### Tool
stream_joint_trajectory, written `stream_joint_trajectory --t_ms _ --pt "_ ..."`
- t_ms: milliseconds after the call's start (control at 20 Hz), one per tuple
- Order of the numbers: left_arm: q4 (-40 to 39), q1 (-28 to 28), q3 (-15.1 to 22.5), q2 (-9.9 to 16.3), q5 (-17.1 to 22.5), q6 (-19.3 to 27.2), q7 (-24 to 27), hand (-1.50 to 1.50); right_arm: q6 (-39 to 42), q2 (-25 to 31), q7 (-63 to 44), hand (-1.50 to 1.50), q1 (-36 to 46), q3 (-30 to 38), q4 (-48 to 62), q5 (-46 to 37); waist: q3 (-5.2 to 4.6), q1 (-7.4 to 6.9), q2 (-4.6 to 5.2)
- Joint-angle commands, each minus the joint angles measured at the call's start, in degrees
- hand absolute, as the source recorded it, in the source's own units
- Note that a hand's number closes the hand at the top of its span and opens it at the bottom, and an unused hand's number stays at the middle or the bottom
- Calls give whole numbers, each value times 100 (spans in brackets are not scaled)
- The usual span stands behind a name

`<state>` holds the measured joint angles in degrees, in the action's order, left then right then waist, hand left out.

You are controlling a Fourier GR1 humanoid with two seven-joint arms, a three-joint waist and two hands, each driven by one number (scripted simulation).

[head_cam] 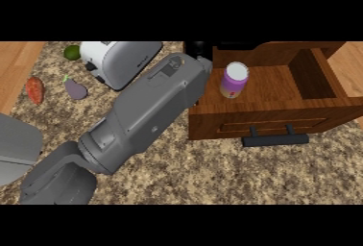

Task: Pick up the can, place it into the drawer and close the drawer

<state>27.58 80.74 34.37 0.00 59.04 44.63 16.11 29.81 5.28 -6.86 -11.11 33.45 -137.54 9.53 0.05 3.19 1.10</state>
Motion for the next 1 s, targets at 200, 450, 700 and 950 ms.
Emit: stream_joint_trajectory --t_ms 200,450,700,950 --pt "51 123 -51 0 211 105 59 -150 -147 158 13 -150 801 -1060 -65 -2129 -3 -170 -23" --pt "33 -187 -54 0 137 -53 146 -150 -559 -19 225 -150 1221 -2140 343 -3814 -8 -327 -48" --pt "-41 130 -165 17 43 -45 -112 -150 -1238 65 515 -150 2108 -2765 1661 -4985 -4 -358 -55" --pt "330 -36 -19 223 -114 77 -456 -150 -1649 324 752 -150 3036 -2944 3014 -5712 -8 -540 -94"
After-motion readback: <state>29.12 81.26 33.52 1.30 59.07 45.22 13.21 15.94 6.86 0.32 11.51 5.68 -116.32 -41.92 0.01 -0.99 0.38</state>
